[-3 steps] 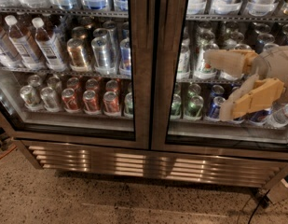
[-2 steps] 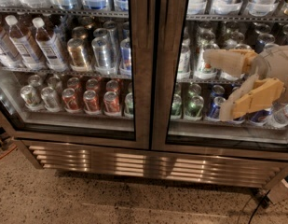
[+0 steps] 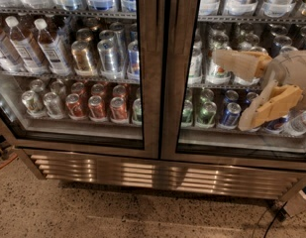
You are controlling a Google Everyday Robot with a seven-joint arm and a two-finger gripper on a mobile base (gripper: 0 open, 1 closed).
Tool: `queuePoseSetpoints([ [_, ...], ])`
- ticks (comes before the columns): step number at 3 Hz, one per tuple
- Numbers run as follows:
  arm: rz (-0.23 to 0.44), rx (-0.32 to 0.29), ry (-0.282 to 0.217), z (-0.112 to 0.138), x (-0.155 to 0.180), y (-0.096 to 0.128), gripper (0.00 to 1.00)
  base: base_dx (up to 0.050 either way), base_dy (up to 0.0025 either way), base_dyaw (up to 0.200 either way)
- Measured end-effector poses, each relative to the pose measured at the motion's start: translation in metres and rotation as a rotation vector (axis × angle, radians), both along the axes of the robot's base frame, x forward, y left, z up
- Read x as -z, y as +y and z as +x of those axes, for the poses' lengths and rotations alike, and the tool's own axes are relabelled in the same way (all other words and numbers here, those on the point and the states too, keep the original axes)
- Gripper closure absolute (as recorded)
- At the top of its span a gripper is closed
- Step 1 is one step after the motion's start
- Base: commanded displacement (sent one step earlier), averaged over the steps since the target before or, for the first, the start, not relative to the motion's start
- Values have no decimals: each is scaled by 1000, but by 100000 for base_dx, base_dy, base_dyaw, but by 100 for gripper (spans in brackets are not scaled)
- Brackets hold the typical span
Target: Open left fridge door
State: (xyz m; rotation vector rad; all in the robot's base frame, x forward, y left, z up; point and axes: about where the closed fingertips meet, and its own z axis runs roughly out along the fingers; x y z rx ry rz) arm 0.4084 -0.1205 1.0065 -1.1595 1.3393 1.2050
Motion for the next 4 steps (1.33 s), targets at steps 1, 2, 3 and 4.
queuePoseSetpoints([
  [1, -29, 20, -46, 18, -4, 1, 0, 0, 0, 0],
  [2, -53, 52, -106, 46, -22, 7, 0, 0, 0, 0],
  [3, -53, 52, -107, 47, -23, 8, 0, 0, 0, 0],
  [4, -83, 77, -103, 63, -29, 25, 0, 0, 0, 0],
])
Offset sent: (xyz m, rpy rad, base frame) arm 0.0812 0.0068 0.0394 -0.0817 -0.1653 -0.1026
